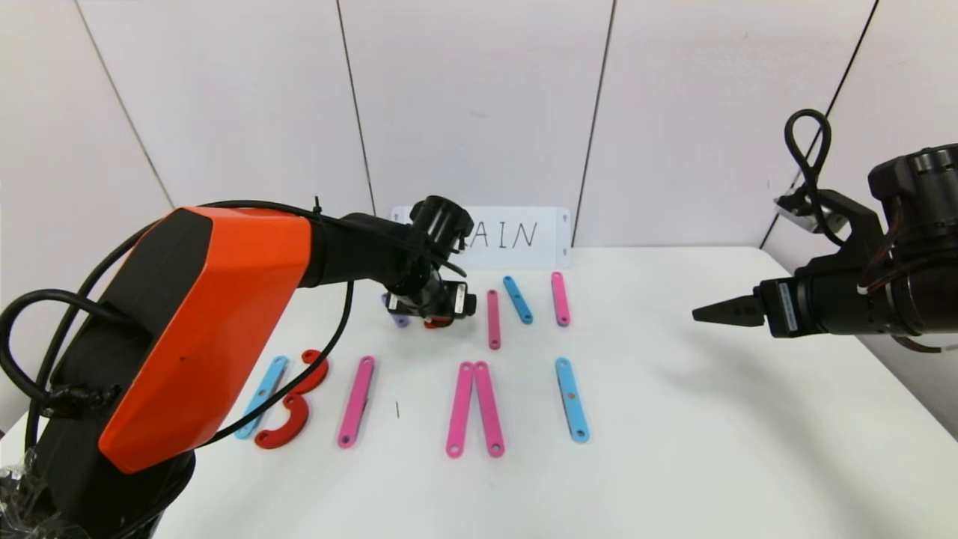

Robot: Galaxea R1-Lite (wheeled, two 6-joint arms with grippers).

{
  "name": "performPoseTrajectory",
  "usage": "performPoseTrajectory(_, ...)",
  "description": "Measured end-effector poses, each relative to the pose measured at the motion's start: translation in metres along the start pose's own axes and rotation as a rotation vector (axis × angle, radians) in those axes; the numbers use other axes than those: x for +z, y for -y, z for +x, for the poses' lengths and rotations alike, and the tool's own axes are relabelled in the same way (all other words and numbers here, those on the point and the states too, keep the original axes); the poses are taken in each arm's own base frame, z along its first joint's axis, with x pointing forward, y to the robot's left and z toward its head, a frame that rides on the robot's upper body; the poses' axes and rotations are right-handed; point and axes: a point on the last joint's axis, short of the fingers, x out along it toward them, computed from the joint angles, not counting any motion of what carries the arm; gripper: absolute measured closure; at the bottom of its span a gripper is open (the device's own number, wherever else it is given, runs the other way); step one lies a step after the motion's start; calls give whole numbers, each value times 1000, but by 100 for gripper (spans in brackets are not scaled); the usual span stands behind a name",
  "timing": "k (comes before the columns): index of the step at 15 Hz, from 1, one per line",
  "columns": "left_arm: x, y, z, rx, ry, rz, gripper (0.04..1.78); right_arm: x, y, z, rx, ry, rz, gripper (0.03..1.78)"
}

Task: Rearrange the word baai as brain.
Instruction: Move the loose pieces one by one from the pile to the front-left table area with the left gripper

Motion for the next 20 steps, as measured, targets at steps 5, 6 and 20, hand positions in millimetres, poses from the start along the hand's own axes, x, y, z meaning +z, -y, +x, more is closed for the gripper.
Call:
performPoseTrajectory(5,-4,2,15,22,22,-9,7,0,0,0,0,0,0,7)
performPoseTrajectory(6,-3,3,16,19,29,-13,7,0,0,0,0,0,0,7)
performPoseTrajectory(20,-5,4,18,22,24,-10,152,0,0,-1,1,1,-2,7)
